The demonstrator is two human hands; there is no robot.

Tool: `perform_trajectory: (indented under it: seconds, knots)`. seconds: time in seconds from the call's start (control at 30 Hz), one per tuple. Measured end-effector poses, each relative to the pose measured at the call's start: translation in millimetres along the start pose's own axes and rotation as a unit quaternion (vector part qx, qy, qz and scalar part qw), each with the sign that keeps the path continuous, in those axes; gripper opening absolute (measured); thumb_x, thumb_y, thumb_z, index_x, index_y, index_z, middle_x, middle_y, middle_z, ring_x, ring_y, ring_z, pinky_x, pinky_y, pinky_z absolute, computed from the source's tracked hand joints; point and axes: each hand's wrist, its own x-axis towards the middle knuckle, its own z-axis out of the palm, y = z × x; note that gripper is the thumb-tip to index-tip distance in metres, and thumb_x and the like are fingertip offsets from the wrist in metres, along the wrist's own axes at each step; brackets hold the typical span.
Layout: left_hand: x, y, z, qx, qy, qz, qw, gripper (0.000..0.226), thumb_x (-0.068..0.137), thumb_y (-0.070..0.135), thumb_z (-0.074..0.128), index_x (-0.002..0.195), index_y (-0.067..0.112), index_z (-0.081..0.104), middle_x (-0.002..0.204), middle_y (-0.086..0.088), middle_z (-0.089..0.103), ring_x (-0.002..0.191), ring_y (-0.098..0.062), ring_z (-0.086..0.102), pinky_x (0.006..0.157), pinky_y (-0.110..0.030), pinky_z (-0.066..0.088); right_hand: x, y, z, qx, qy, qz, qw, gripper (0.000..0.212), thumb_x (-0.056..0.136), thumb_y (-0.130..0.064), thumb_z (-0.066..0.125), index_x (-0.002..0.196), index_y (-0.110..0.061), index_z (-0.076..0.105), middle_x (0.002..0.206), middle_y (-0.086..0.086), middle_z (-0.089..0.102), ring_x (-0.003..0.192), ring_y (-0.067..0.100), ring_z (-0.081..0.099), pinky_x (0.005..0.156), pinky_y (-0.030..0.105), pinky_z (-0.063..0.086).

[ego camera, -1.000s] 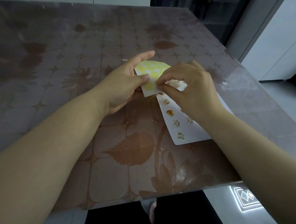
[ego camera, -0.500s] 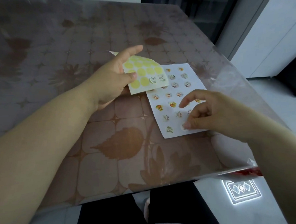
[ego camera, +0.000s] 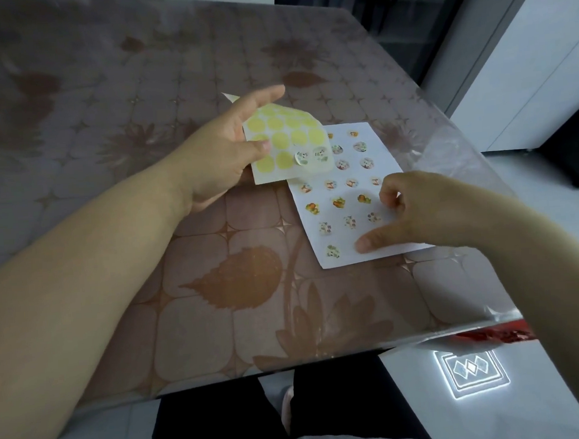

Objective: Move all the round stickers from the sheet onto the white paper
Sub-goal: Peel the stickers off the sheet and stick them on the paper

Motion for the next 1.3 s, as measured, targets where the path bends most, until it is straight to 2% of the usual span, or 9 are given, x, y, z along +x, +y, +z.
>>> perform_trajectory:
  seconds: [0.03,0.07,0.17,0.3,0.4,0.63,0.8,1.1,1.3]
  knots:
    - [-0.6,0.8,0.8,0.007,-0.001,0.002,1.000,0.058,0.094,-0.004,0.041,0.139,0.033,0.037,0.149,-0.003,0.037,0.131,-0.011,0.041,0.109,-0.023,0.017,0.8,0.7,-1.3,-0.005,-0.007,-0.005,1.000,0.054,0.048,-0.064,0.075,0.073,-0.027,0.043,0.075,-0.012,0.044,0.064,0.007,0.042,0.054,0.025,0.028]
    - [-0.9,1.3,1.6,0.010,-0.005,0.005,1.000,0.058,0.095,-0.006,0.039,0.140,0.031,0.036,0.149,-0.004,0.037,0.125,-0.008,0.044,0.080,-0.007,0.028,1.8,1.6,-1.9,-0.001,-0.007,-0.015,1.000,0.053,0.048,-0.064,0.075,0.070,-0.027,0.043,0.070,-0.011,0.041,0.060,0.008,0.039,0.054,0.025,0.026]
    - [-0.2,5.1,4.8,0.003,-0.013,0.000,1.000,0.058,0.096,-0.008,0.036,0.141,0.029,0.034,0.142,-0.001,0.042,0.093,0.007,0.055,0.063,-0.002,0.030,5.8,4.0,-1.8,0.029,0.014,-0.048,0.998,0.053,0.050,-0.060,0.078,0.062,-0.024,0.041,0.060,-0.009,0.036,0.054,0.011,0.032,0.053,0.025,0.024]
    - [-0.5,7.6,4.6,-0.004,-0.023,-0.005,1.000,0.059,0.097,-0.005,0.036,0.141,0.034,0.035,0.144,0.001,0.043,0.104,0.000,0.057,0.082,-0.001,0.032,7.4,-0.4,-3.3,0.089,0.031,-0.111,0.989,0.039,0.061,-0.045,0.079,0.065,-0.022,0.048,0.046,-0.012,0.039,0.046,0.006,0.031,0.049,0.020,0.027]
    - [-1.6,7.7,5.0,-0.026,-0.040,-0.013,0.999,0.059,0.097,-0.003,0.036,0.141,0.037,0.034,0.139,0.002,0.049,0.109,-0.007,0.062,0.100,-0.021,0.042,12.7,-11.1,-2.2,0.154,0.152,-0.180,0.960,0.025,0.072,-0.044,0.072,0.075,-0.027,0.054,0.056,-0.014,0.045,0.049,0.003,0.038,0.051,0.018,0.034]
    - [-1.0,4.2,4.4,-0.055,-0.053,-0.013,0.997,0.058,0.093,0.007,0.041,0.138,0.044,0.036,0.140,-0.004,0.047,0.116,-0.020,0.059,0.106,-0.042,0.042,33.6,-32.9,25.5,0.126,0.331,-0.217,0.910,0.025,0.072,-0.044,0.074,0.083,-0.028,0.058,0.082,-0.018,0.048,0.071,-0.008,0.043,0.067,0.003,0.033]
    - [0.0,3.2,8.1,-0.041,-0.046,0.007,0.998,0.073,0.085,0.001,0.060,0.142,0.036,0.033,0.143,0.005,0.042,0.119,-0.017,0.058,0.101,-0.034,0.047,37.7,-35.0,29.6,0.131,0.379,-0.229,0.887,0.004,0.078,-0.028,0.070,0.080,-0.024,0.072,0.082,-0.013,0.054,0.073,-0.005,0.043,0.069,0.004,0.032]
    - [-1.2,6.3,9.3,-0.004,-0.033,-0.012,0.999,0.049,0.086,-0.010,0.056,0.122,0.022,0.058,0.125,0.012,0.057,0.107,-0.006,0.063,0.082,-0.016,0.052,35.0,-33.5,24.8,0.300,0.258,-0.202,0.896,0.017,0.088,-0.021,0.061,0.072,-0.027,0.063,0.064,-0.019,0.059,0.060,-0.001,0.048,0.054,0.006,0.037]
    - [-0.9,4.4,8.4,0.035,-0.022,-0.015,0.999,0.046,0.085,-0.006,0.060,0.120,0.024,0.061,0.125,0.008,0.061,0.109,-0.004,0.062,0.088,-0.017,0.051,33.8,-27.1,18.6,0.383,0.227,-0.197,0.874,0.013,0.089,-0.020,0.059,0.079,-0.021,0.067,0.064,-0.012,0.062,0.058,0.000,0.051,0.059,0.012,0.043]
